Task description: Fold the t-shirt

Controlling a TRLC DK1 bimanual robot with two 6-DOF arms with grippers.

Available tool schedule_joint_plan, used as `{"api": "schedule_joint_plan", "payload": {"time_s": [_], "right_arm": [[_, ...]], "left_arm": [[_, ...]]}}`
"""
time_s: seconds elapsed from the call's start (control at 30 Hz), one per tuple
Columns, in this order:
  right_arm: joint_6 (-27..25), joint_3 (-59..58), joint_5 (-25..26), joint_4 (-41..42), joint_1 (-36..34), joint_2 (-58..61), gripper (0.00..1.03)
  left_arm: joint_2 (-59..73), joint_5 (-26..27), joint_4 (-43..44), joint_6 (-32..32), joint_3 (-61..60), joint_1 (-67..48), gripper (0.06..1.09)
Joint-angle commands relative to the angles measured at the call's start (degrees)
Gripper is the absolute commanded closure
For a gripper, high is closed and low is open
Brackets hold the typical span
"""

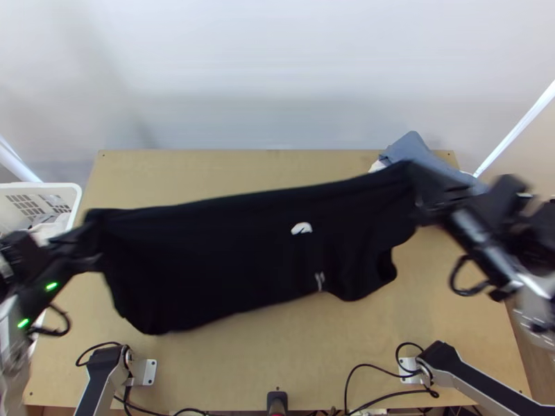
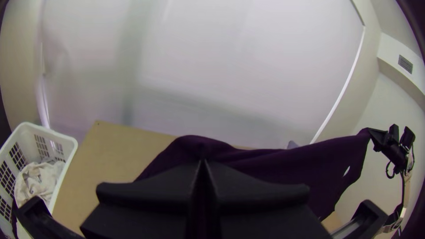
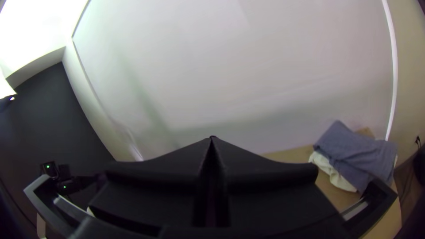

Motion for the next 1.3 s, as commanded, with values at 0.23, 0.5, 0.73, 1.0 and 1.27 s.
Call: {"api": "schedule_joint_plan", "payload": {"time_s": [0.23, 0.5, 0.73, 1.0, 1.27], "right_arm": [[7.1, -14.9, -7.9, 14.5, -8.2, 10.1, 1.0], [9.1, -12.0, -9.3, 21.4, -10.6, 22.5, 1.0], [9.6, -9.3, -9.2, 22.3, -11.0, 27.3, 1.0], [9.6, -8.0, -9.2, 22.3, -12.3, 28.7, 1.0], [9.6, -7.5, -9.2, 21.7, -12.1, 29.5, 1.0]], "left_arm": [[19.9, -2.1, 16.6, 0.6, -14.0, -3.5, 1.05], [41.8, -3.7, 30.4, -3.8, -8.7, -6.1, 1.05], [59.2, -8.3, 33.0, -6.8, 2.9, -11.7, 1.05], [65.7, -10.4, 31.5, -9.1, 9.5, -18.0, 0.57], [59.2, -3.9, 17.2, -13.3, 19.2, -11.1, 0.35]]}}
